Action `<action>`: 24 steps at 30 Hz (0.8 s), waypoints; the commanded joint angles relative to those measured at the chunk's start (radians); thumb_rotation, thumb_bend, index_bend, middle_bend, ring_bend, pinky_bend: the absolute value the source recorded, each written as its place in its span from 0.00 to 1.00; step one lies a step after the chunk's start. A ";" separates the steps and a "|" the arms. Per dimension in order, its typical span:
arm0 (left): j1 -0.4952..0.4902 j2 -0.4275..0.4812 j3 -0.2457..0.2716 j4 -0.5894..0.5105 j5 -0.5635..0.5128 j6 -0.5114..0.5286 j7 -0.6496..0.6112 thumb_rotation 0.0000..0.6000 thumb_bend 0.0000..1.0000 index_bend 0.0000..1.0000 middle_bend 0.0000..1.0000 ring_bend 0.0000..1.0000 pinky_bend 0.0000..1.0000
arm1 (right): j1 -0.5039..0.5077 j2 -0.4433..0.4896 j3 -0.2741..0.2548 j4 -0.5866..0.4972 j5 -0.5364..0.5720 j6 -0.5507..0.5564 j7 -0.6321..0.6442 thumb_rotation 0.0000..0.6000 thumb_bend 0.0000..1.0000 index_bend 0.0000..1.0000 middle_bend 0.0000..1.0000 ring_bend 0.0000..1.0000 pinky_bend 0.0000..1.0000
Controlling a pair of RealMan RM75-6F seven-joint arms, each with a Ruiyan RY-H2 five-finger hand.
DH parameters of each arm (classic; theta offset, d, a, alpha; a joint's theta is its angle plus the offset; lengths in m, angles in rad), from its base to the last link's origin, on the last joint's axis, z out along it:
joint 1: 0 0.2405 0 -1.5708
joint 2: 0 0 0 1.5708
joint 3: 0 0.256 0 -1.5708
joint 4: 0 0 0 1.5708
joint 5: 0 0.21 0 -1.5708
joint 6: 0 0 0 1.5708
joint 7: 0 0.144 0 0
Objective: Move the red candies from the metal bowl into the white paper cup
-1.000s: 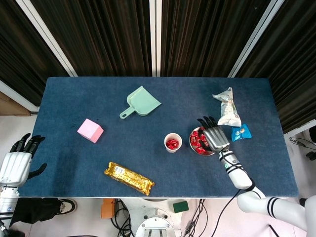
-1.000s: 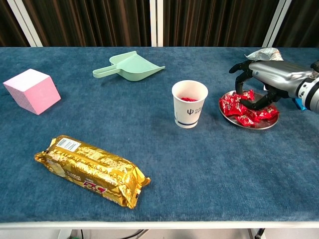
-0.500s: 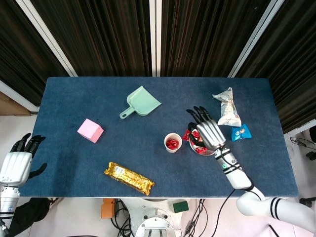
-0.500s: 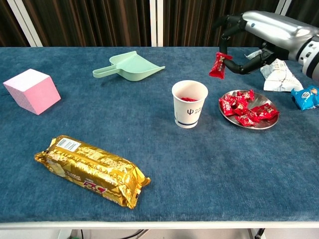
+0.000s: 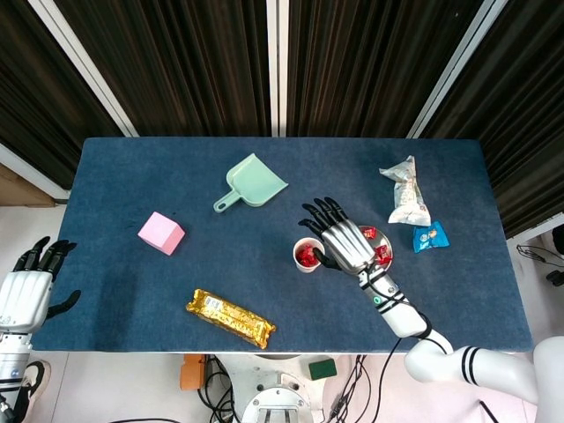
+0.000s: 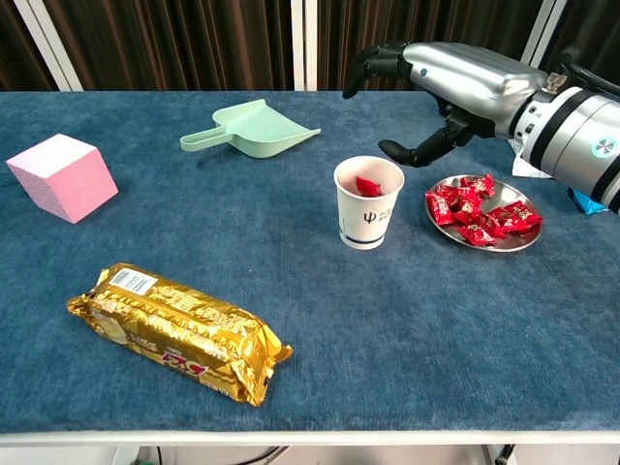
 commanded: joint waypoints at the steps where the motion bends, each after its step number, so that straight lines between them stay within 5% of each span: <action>1: 0.000 0.000 0.001 -0.001 0.002 -0.001 0.001 1.00 0.19 0.17 0.15 0.06 0.21 | -0.011 0.014 -0.005 -0.010 -0.006 0.016 0.008 1.00 0.39 0.15 0.04 0.00 0.00; 6: 0.003 0.000 0.003 -0.001 0.008 0.006 -0.002 1.00 0.19 0.17 0.15 0.06 0.21 | -0.064 0.074 -0.042 -0.005 -0.014 0.056 0.018 1.00 0.39 0.18 0.04 0.00 0.00; 14: 0.001 -0.004 0.007 -0.004 0.015 0.003 0.011 1.00 0.19 0.17 0.15 0.06 0.21 | -0.104 0.186 -0.096 -0.002 0.133 -0.068 -0.080 1.00 0.39 0.30 0.04 0.00 0.00; 24: -0.004 -0.006 0.004 -0.005 0.006 -0.007 0.016 1.00 0.19 0.17 0.15 0.06 0.21 | -0.113 0.171 -0.121 0.040 0.187 -0.118 -0.126 1.00 0.39 0.39 0.04 0.00 0.00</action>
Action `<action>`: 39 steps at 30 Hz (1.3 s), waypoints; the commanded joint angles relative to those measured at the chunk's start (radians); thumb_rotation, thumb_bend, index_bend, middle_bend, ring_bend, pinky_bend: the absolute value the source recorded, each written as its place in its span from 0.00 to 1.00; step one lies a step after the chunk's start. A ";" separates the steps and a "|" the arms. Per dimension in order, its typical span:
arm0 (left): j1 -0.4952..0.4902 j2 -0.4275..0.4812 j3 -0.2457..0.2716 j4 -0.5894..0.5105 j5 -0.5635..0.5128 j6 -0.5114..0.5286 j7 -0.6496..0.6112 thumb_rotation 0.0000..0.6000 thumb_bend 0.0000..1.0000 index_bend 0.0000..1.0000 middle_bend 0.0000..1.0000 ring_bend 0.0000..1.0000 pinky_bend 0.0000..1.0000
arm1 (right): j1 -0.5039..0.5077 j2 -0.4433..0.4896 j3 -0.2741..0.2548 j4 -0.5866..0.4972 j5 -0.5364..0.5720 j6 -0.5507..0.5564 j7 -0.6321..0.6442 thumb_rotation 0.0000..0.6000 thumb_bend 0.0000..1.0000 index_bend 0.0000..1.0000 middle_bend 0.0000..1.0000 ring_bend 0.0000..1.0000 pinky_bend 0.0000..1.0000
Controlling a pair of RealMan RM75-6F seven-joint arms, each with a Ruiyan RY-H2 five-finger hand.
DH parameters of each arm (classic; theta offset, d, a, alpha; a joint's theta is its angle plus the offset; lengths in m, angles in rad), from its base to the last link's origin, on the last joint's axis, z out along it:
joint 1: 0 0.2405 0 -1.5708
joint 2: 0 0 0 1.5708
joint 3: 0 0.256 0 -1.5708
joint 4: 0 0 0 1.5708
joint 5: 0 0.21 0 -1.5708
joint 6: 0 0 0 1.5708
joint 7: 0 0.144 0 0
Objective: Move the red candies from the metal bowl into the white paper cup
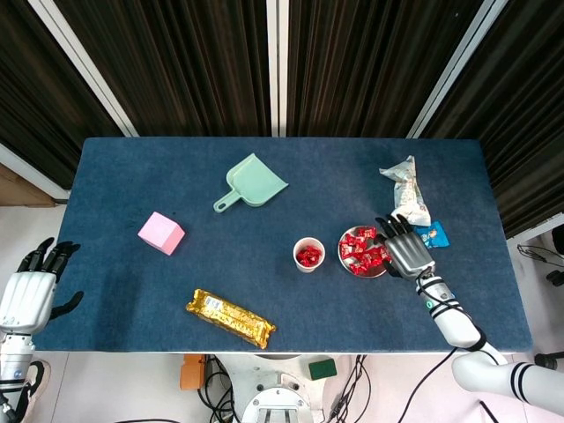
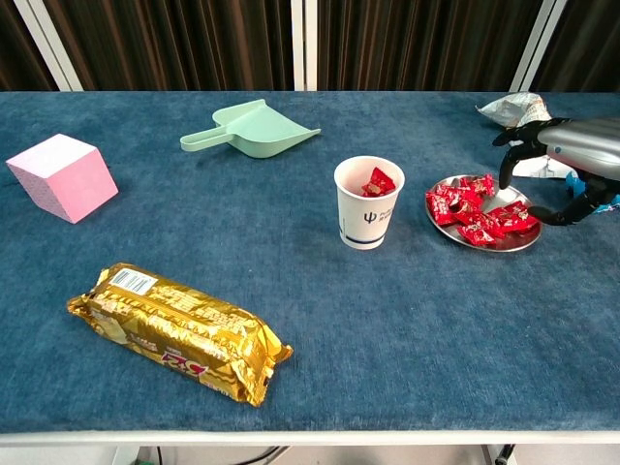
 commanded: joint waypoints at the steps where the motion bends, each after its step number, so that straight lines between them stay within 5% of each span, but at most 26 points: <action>1: -0.001 0.000 -0.001 -0.001 -0.002 -0.002 0.001 1.00 0.19 0.17 0.15 0.06 0.21 | -0.001 -0.009 -0.004 0.010 0.000 -0.005 -0.005 1.00 0.39 0.39 0.04 0.00 0.00; 20: 0.001 0.004 0.001 0.002 0.002 0.002 -0.010 1.00 0.19 0.17 0.15 0.06 0.21 | 0.025 -0.072 0.004 0.050 0.071 -0.047 -0.119 1.00 0.39 0.39 0.04 0.00 0.00; 27: 0.001 0.004 0.001 0.003 0.003 0.003 -0.011 1.00 0.19 0.17 0.15 0.06 0.21 | 0.030 -0.079 0.004 0.050 0.087 -0.052 -0.141 1.00 0.39 0.50 0.04 0.00 0.00; 39: 0.000 0.004 -0.001 0.003 -0.001 0.000 -0.010 1.00 0.19 0.17 0.15 0.06 0.21 | 0.007 -0.043 0.037 -0.009 -0.027 0.062 -0.019 1.00 0.39 0.59 0.05 0.00 0.00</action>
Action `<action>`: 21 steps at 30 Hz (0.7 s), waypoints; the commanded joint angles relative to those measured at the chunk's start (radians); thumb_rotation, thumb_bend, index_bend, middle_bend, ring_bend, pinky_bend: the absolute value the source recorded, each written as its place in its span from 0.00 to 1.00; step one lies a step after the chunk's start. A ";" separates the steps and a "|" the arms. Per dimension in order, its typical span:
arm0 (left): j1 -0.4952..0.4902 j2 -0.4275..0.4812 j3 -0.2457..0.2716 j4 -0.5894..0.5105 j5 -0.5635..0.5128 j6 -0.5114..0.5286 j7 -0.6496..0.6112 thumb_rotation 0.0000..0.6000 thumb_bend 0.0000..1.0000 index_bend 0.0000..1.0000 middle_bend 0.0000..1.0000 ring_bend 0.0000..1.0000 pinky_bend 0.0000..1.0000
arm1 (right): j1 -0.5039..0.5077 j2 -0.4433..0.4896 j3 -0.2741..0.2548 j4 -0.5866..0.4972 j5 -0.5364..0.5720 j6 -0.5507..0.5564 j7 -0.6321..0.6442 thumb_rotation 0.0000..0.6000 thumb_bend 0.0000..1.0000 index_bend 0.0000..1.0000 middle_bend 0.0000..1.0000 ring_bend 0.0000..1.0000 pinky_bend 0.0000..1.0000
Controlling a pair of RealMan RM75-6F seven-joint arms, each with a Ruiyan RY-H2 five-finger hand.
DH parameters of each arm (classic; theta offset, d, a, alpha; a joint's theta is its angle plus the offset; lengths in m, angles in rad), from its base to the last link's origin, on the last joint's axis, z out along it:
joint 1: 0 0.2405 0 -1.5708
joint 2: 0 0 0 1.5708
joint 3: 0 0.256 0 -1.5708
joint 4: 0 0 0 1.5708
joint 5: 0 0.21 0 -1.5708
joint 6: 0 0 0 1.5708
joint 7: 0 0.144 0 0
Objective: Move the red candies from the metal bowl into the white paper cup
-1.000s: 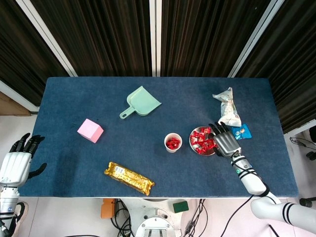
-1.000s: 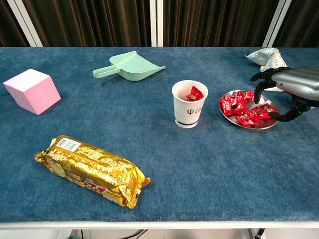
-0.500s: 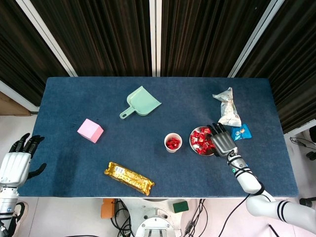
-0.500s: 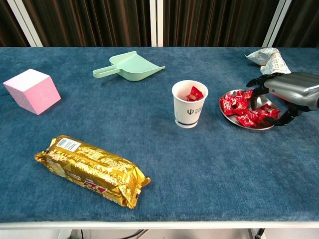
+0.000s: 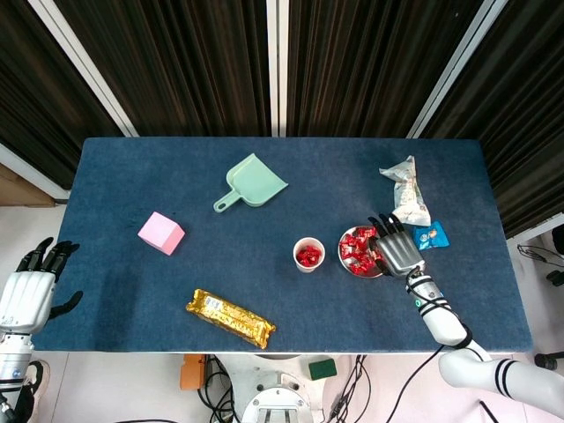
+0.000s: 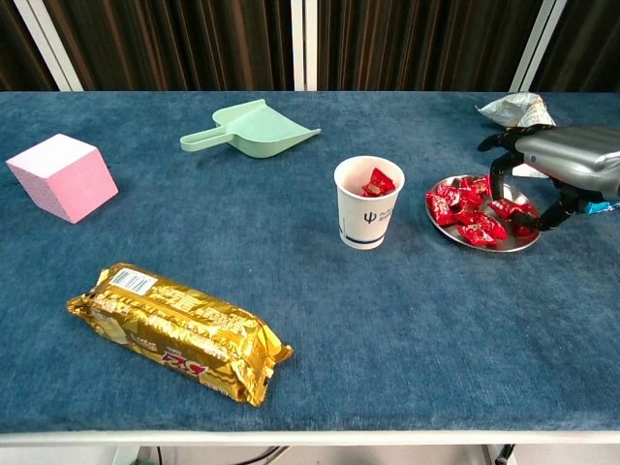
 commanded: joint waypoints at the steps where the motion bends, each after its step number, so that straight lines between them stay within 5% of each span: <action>1: 0.000 -0.001 0.000 0.000 0.000 0.001 0.001 1.00 0.19 0.17 0.15 0.06 0.21 | -0.007 0.029 0.022 -0.055 -0.073 0.060 0.062 1.00 0.39 0.59 0.05 0.00 0.00; 17: 0.001 -0.005 0.001 0.019 0.023 0.018 -0.017 1.00 0.19 0.18 0.15 0.06 0.21 | 0.089 -0.033 0.075 -0.144 -0.153 0.035 0.057 1.00 0.39 0.57 0.05 0.00 0.00; 21: 0.001 -0.002 -0.001 0.020 0.016 0.016 -0.022 1.00 0.19 0.18 0.15 0.06 0.21 | 0.103 -0.053 0.071 -0.132 -0.157 0.020 0.064 1.00 0.37 0.40 0.04 0.00 0.00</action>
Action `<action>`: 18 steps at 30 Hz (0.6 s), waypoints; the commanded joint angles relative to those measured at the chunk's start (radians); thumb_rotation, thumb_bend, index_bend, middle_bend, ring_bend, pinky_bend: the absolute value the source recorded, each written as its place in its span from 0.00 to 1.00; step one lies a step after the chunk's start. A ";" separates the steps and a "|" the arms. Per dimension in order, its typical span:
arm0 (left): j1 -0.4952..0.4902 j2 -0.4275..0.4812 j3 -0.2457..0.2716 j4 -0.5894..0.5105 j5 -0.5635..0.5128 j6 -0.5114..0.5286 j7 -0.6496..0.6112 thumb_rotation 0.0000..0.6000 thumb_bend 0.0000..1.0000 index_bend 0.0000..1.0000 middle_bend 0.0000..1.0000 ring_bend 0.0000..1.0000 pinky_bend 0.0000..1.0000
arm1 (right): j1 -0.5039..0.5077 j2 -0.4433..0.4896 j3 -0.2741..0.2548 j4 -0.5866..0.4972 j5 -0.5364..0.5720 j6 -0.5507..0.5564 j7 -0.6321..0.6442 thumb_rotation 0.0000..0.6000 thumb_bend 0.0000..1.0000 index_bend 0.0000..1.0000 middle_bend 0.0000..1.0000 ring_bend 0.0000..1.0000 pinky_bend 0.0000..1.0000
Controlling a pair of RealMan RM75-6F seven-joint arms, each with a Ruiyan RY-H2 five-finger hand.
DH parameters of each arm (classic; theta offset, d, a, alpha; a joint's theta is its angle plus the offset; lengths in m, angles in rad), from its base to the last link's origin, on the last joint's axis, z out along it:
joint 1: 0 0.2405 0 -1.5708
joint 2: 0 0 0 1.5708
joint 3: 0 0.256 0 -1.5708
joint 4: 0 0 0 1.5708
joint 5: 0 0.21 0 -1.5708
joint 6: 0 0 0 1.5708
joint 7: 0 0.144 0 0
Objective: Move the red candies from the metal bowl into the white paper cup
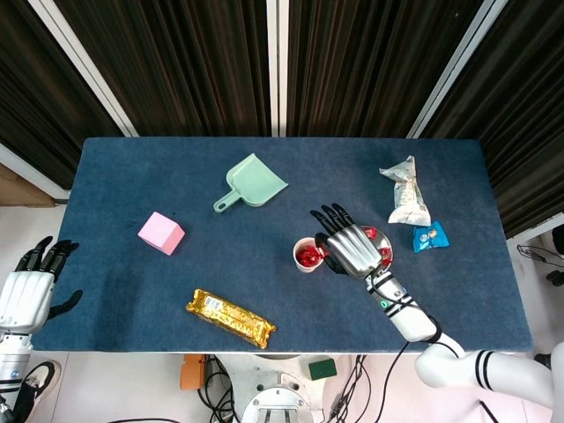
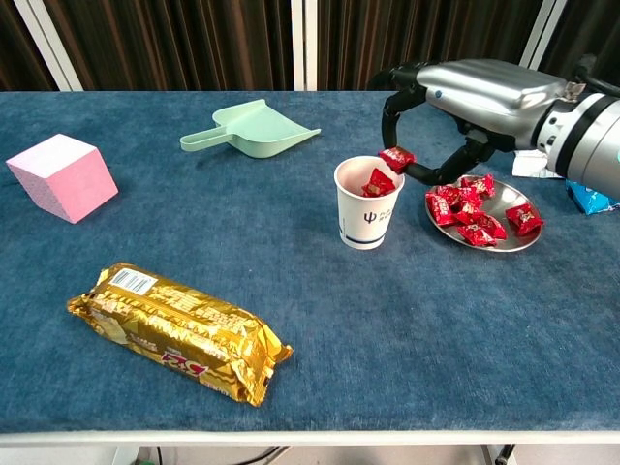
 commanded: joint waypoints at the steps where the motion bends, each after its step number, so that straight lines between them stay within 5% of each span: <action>1: 0.000 0.001 -0.001 0.001 -0.001 -0.001 -0.003 1.00 0.19 0.18 0.15 0.06 0.21 | 0.008 -0.010 -0.003 0.008 -0.008 -0.006 0.014 1.00 0.36 0.32 0.03 0.00 0.00; 4: -0.001 0.002 0.000 0.003 0.001 -0.002 -0.007 1.00 0.19 0.18 0.15 0.06 0.21 | 0.013 0.004 -0.014 0.005 -0.033 -0.016 0.052 1.00 0.32 0.11 0.02 0.00 0.00; 7: -0.001 0.003 0.001 0.002 0.002 -0.002 -0.007 1.00 0.19 0.18 0.15 0.06 0.21 | 0.001 0.014 -0.025 0.012 -0.066 0.014 0.081 1.00 0.30 0.05 0.02 0.00 0.00; 12: 0.000 0.001 0.003 0.000 0.004 -0.001 -0.002 1.00 0.19 0.18 0.15 0.06 0.21 | -0.048 0.057 -0.059 0.020 -0.104 0.077 0.123 1.00 0.32 0.09 0.02 0.00 0.00; 18: 0.000 -0.003 0.006 -0.006 0.009 0.000 0.016 1.00 0.19 0.18 0.15 0.06 0.21 | -0.087 0.117 -0.095 0.032 -0.034 0.035 0.094 1.00 0.33 0.28 0.03 0.00 0.00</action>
